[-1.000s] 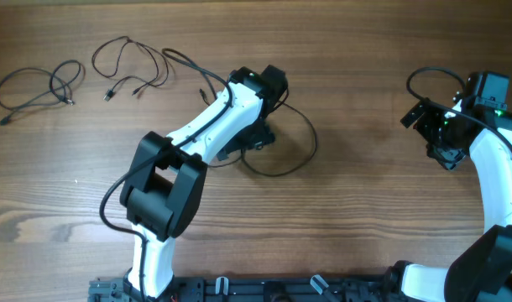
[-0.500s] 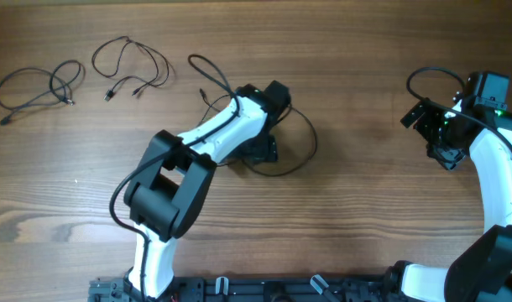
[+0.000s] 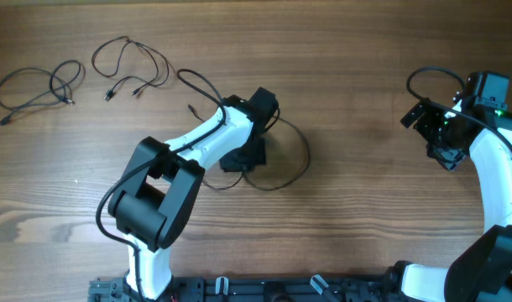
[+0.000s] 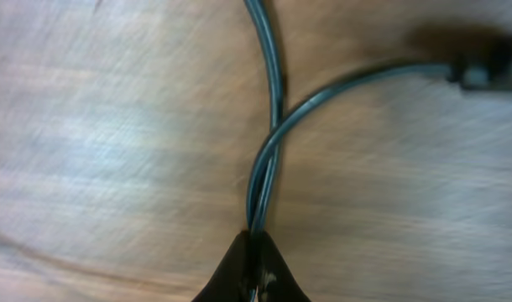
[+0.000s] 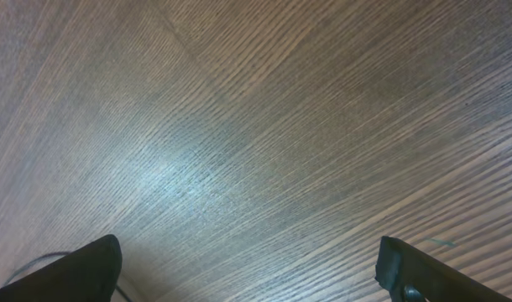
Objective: Untangle cables
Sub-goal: 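Grasp the last black cable at center with the left gripper, then sweep the held cable to the far left edge with the left gripper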
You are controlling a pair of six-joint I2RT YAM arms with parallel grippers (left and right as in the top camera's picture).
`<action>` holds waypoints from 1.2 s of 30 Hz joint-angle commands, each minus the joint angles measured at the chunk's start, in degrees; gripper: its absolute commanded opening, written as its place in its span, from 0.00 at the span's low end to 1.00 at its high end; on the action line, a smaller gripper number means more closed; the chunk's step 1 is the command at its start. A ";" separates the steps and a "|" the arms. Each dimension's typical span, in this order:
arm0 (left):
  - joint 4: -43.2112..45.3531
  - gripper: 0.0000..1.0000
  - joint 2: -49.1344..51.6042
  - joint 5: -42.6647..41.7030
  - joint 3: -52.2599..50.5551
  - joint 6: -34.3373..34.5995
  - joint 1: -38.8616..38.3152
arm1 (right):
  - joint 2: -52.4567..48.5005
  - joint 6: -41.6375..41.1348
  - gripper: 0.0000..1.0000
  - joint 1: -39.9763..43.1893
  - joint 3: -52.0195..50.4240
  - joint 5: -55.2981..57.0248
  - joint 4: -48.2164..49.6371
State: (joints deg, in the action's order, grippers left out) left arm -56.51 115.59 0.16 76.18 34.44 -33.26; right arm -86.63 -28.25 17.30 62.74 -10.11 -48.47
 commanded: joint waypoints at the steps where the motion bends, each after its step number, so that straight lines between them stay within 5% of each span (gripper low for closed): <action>1: -6.25 0.04 -6.62 6.82 6.10 0.87 0.02 | 0.33 -0.28 1.00 -0.39 0.52 -0.46 0.07; 9: -18.62 0.04 -34.49 15.39 12.68 0.72 9.68 | 0.33 -0.31 1.00 -0.39 0.52 -0.46 0.04; 14: -21.35 0.04 -46.38 17.55 12.66 0.74 31.54 | 0.22 -0.35 1.00 -0.42 0.52 -0.48 0.11; 19: -21.00 0.04 -45.07 17.51 12.66 0.76 51.39 | 0.22 -0.35 1.00 -0.42 0.52 -0.46 0.11; 24: -17.14 0.04 -41.07 17.42 12.66 2.62 62.47 | 0.17 -0.39 1.00 -0.42 0.52 -0.48 0.22; 32: -12.98 0.04 -28.33 13.20 12.66 13.66 66.75 | 0.15 -0.33 1.00 -0.42 0.52 -0.46 0.15; 36: -12.83 0.04 -20.65 13.42 10.34 25.27 68.35 | 0.15 -0.31 1.00 -0.42 0.52 -0.44 -0.04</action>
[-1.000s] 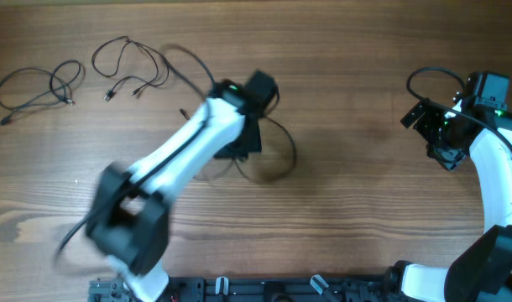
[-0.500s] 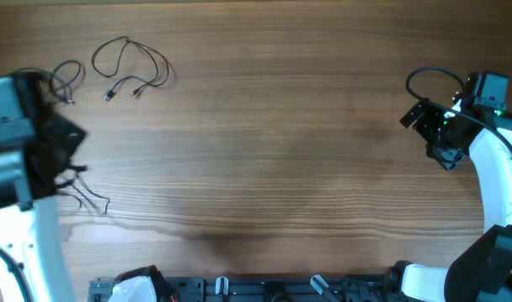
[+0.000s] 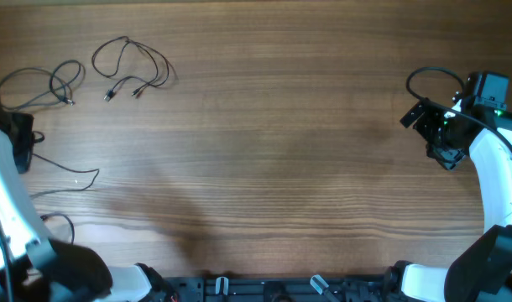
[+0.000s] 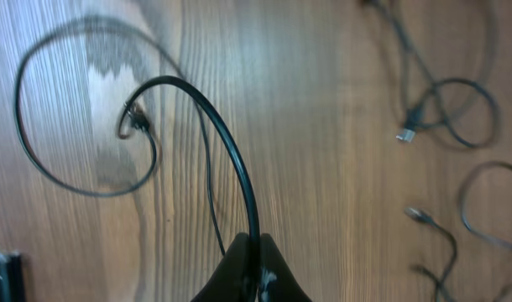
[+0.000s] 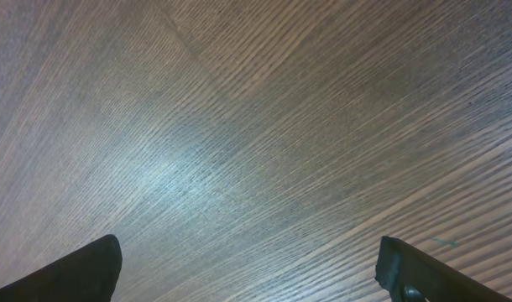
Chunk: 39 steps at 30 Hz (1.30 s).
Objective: Untangle cables
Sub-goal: 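Sweep the held cable to the far left edge with the left gripper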
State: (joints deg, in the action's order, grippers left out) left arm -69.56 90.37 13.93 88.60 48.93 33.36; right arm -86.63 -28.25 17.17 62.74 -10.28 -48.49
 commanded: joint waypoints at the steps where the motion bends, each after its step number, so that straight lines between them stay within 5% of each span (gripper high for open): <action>1: 0.39 0.17 6.05 -0.39 -2.58 12.11 2.25 | 0.15 -0.31 1.00 -0.28 0.52 -0.24 0.00; 3: 0.37 0.90 9.66 -0.42 -2.69 11.23 3.10 | 0.15 -0.37 1.00 -0.28 0.52 -0.11 0.39; 4: 0.26 1.00 10.25 -0.39 -2.71 10.36 3.21 | 0.15 -0.39 1.00 -0.28 0.52 -0.11 0.83; 12: -0.50 1.00 10.47 -11.32 -2.71 9.75 5.11 | 0.11 -0.39 1.00 -0.28 0.52 -0.11 2.40; 16: -2.36 1.00 10.47 -10.80 -2.71 3.32 5.11 | -0.17 -0.39 1.00 -0.28 0.52 -0.11 2.36; 20: -8.94 1.00 10.47 -10.21 -3.39 10.36 5.16 | -0.22 -0.39 1.00 -0.28 0.52 -0.11 2.40; 28: -9.27 1.00 10.49 -5.62 -10.86 5.55 5.11 | -0.26 -0.39 1.00 -0.28 0.52 -0.11 2.78; 34: -3.54 1.00 10.49 2.14 -18.45 17.62 5.18 | -0.26 -0.37 1.00 -0.28 0.52 -0.11 2.58; 39: 2.40 1.00 10.49 8.70 -21.59 18.84 5.18 | -0.26 -0.26 1.00 -0.28 0.52 -0.11 2.32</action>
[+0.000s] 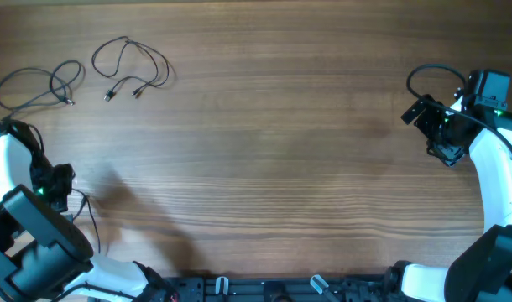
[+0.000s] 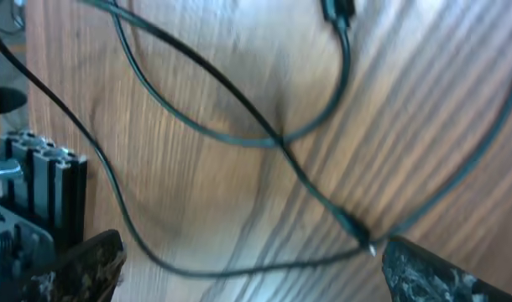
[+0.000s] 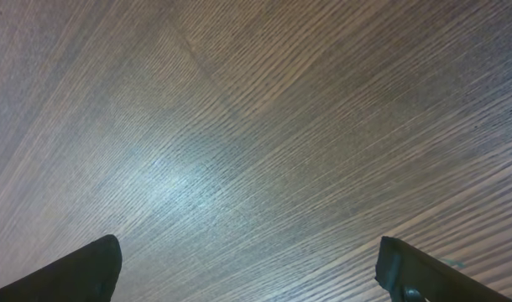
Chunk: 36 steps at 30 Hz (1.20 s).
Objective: Untangle cables
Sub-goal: 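Sweep the held cable to the far left edge with the left gripper, then lay the cable down at the lower left and open the left gripper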
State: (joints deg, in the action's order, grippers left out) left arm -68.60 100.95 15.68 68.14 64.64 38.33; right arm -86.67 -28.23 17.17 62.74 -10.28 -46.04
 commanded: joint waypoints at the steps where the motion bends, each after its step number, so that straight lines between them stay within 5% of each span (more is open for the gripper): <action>1: 2.01 1.00 -0.09 7.93 -1.14 2.36 0.22 | -0.31 -0.28 1.00 -0.28 0.50 -0.11 -0.11; 2: 2.91 0.98 -0.09 8.61 -1.14 -0.11 0.22 | -0.42 -0.31 1.00 -0.28 0.52 -0.11 0.00; 3: 4.15 0.84 -0.09 9.14 -1.16 -2.97 0.22 | -0.57 -0.31 1.00 -0.28 0.52 -0.09 0.15; 5: 6.91 0.05 -0.09 9.51 -1.55 -7.98 0.22 | -0.85 -0.28 1.00 -0.28 0.50 -0.09 -0.09; 12: -4.63 0.04 0.00 9.60 -1.57 -11.74 0.28 | -2.38 -0.35 1.00 -0.28 0.50 -0.11 -0.46; 15: -5.64 0.04 0.00 15.43 -2.10 -7.74 0.90 | -2.38 -0.33 1.00 -0.28 0.52 -0.11 -0.31; 29: 24.52 0.04 0.07 16.68 -17.51 -7.45 9.20 | -2.38 -0.31 0.99 -0.28 0.50 -0.09 0.72; 36: 38.73 0.04 1.11 7.93 -17.62 -9.11 9.20 | -2.38 -0.48 1.00 -0.28 0.50 -0.13 1.38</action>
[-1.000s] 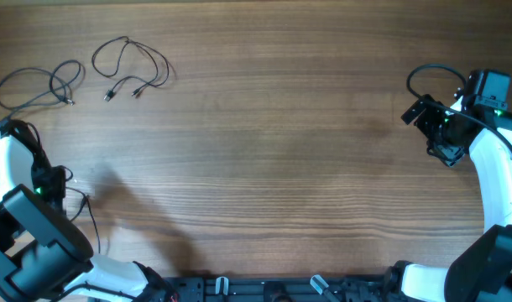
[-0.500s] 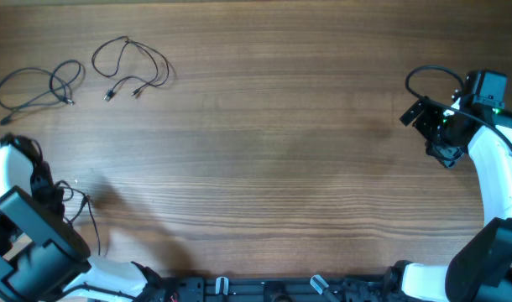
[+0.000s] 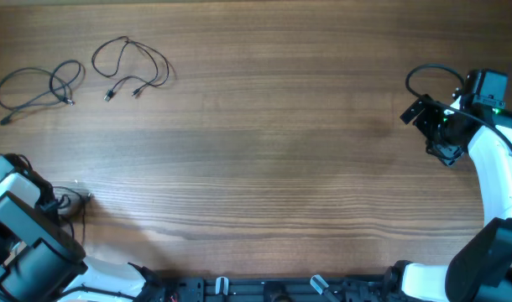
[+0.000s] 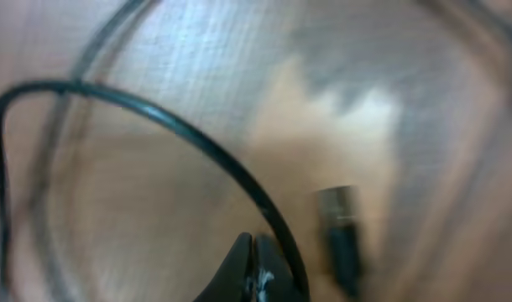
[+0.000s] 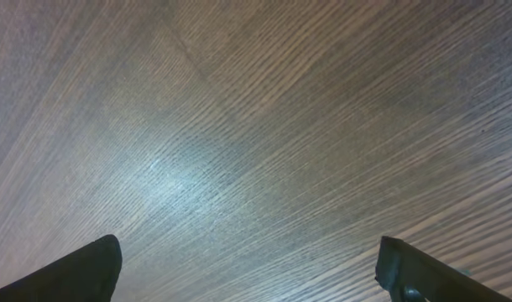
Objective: Untangle cables
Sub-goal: 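Lay the cable down at the lower left and open the left gripper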
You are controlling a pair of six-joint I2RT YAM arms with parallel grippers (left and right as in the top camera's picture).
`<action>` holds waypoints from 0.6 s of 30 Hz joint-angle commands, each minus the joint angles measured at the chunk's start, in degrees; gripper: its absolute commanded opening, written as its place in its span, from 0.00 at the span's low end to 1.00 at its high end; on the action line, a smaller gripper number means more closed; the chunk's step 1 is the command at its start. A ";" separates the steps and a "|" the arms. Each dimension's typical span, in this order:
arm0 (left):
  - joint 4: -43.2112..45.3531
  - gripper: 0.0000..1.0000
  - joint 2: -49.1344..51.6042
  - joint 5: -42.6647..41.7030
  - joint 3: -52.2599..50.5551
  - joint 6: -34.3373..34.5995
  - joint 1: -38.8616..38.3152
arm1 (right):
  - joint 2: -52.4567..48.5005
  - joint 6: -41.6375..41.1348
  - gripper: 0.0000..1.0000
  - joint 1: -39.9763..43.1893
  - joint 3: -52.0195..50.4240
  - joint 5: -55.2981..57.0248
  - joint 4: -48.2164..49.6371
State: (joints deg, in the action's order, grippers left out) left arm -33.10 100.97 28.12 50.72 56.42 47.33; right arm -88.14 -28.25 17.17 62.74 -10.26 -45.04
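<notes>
A dark cable curves over the wood in the blurred left wrist view, its plug lying to the right. My left gripper is shut, and the cable runs down just beside its right finger, not between the jaws. Overhead, this gripper sits at the table's front left corner with the small cable next to it. My right gripper stands open over bare wood at the right edge. Two other cables lie at the far left: a looped one and a thinner one.
The table is brown wood. A black rail runs along the front edge. The right arm's own black lead loops above its wrist.
My left gripper was open over the cable near the front left; now it is shut, further into the corner, with the cable beside its fingers. The right arm has not moved.
My left gripper was shut on a cable in the middle of the table. Then it held that cable at the far left edge. Then it stood open with the cable lying loose beneath it near the front left. Now it is shut beside that cable.
</notes>
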 commanded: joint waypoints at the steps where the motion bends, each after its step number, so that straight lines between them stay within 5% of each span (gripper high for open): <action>1: 4.83 0.04 1.75 -5.38 -0.20 -0.92 0.20 | -0.92 -0.44 1.00 -0.28 0.52 -0.15 0.35; 11: 29.57 0.04 8.66 -27.52 -0.13 -5.27 -0.17 | -0.92 -2.16 1.00 -0.28 0.50 -0.13 0.44; 18: 33.83 0.04 8.44 -31.82 0.11 -9.75 -3.39 | -0.92 -2.36 1.00 -0.28 0.50 -0.15 0.72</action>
State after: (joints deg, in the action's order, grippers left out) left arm 0.08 107.24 4.23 52.34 52.38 46.24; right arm -88.14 -29.93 17.17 62.74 -10.28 -44.71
